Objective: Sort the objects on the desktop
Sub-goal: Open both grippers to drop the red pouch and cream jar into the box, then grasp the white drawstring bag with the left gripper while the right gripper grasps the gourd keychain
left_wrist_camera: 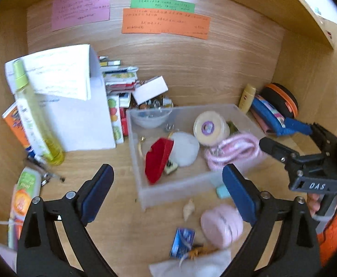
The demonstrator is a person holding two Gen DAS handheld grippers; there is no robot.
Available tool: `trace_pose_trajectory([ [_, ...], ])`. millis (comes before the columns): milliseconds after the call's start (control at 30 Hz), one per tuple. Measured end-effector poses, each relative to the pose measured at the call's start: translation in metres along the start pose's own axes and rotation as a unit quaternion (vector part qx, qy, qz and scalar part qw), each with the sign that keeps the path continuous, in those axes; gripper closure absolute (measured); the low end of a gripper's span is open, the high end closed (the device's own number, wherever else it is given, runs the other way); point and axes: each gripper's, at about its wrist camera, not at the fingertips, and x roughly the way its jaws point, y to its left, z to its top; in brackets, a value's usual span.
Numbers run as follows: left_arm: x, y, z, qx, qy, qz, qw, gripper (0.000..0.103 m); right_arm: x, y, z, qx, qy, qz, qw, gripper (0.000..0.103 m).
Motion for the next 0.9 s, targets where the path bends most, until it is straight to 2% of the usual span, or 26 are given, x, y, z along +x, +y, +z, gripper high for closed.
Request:
trace_pose_trajectory([
  [133, -0.01, 0.002, -0.023, 0.005, 0.024, 0.004, 0.9997, 0.006, -0.015, 0.007, -0.016, -0.017, -0.009, -0.006, 1.0, 0.001],
  [267, -0.012, 0.004, -0.047, 0.003, 0.051, 0.01, 0.9987, 0.006, -0.019, 0.01, -0.033, -0.015, 0.003, -0.007, 1.0, 0.001],
  [600, -0.017, -0.01, -0.097, -0.033, 0.1, -0.051, 0.9932, 0.006, -0.022, 0.01, -0.067, 0.003, 0.047, 0.003, 0.999, 0.001],
  [767, -0.011, -0.025, -0.114, -0.019, 0.129, -0.052, 0.9902, 0.006, -0.021, 0.008, -0.075, 0.011, 0.061, 0.018, 0.998, 0.001],
  [900, -0.01, -0.035, -0.123, 0.009, 0.133, -0.032, 0.9906, 0.006, -0.015, 0.009, -0.087, 0.001, 0.084, 0.019, 0.996, 0.001],
])
